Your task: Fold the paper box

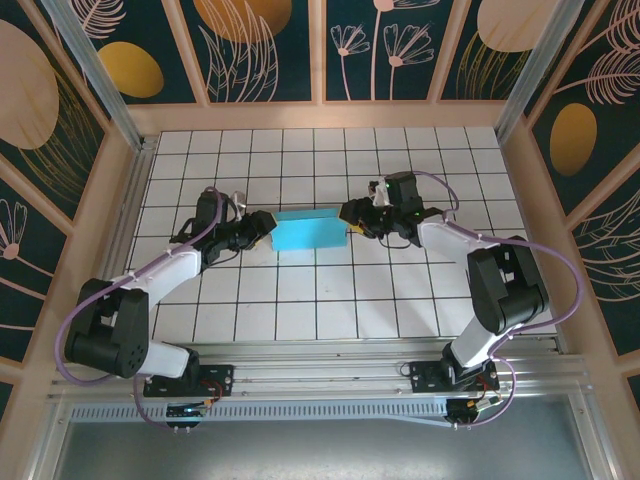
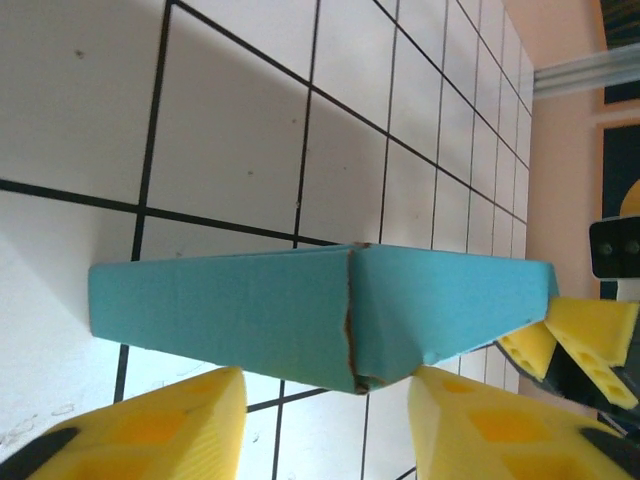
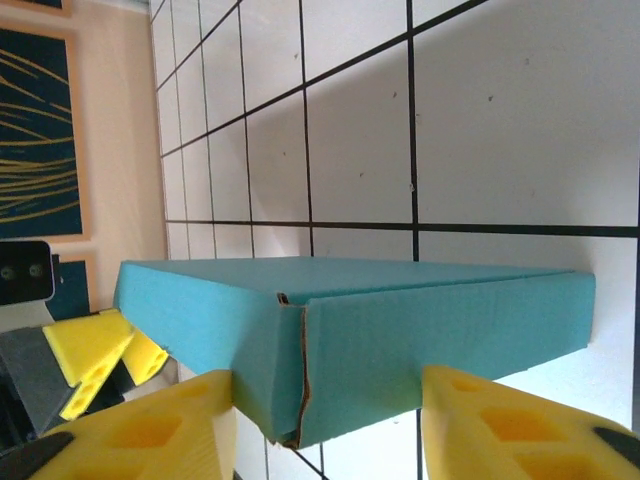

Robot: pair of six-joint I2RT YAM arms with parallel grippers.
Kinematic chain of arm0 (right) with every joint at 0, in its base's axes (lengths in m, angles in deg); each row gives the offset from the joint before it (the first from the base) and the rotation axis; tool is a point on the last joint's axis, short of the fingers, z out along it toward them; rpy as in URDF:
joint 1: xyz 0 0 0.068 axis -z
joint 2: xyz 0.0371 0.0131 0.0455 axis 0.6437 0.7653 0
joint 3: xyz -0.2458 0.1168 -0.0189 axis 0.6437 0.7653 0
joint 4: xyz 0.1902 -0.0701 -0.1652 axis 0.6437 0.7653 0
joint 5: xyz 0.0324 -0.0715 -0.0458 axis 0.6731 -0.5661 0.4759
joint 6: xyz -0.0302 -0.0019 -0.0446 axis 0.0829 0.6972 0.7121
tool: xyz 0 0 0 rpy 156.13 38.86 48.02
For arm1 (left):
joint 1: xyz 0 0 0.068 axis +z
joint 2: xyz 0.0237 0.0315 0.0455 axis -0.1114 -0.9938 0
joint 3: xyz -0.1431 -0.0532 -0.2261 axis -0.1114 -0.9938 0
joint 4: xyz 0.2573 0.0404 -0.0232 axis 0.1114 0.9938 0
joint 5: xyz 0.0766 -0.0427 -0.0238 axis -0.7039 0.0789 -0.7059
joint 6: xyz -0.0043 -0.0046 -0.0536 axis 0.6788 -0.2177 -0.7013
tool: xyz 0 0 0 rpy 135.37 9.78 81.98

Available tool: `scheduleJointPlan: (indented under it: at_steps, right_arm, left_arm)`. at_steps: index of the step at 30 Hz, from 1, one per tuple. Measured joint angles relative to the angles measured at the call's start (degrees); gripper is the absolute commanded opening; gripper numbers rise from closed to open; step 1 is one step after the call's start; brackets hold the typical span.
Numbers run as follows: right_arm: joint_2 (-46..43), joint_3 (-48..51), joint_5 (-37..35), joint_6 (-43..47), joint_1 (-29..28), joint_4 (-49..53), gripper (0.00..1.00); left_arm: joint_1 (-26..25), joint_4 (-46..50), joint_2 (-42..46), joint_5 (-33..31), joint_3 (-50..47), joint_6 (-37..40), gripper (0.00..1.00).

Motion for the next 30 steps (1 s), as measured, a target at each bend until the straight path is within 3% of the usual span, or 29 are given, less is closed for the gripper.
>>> scheduleJointPlan:
  at_steps: [6,12,17,22,26,30]
  right_arm:
    - [-0.79,1.7,-0.26,0.9,-0.11,-2.08,0.4]
    - [-5.9,6.69,-2.27,0.94,-1.55,-2.67,0.47]
    - [-17.88,18.29,-5.75,-0.04,-3.5,0.2,0.55]
    - [-24.13,23.17,-7.78,-1.42,-3.5,5.75,0.65]
    - [-25.44,22.8,-9.97,-1.79,-3.5,6.45,0.67]
    - [-22.29,22.64,-12.15,-3.3,-3.5,5.01,0.66]
  left_arm:
    - [-0.02,-4.17,0.68,0.92,-2.75,-0.11,0.38]
    - [-1.16,-3.61,3.72,1.4,-5.03,0.15,0.4]
    - [-3.48,0.2,9.92,0.44,-11.89,-0.57,0.5]
    - [-4.37,5.66,16.11,-0.83,-16.02,-1.57,0.61]
    - [-4.52,6.69,18.82,-2.93,-14.78,-0.87,0.64]
    - [-4.52,6.23,13.53,-4.15,-12.0,0.46,0.64]
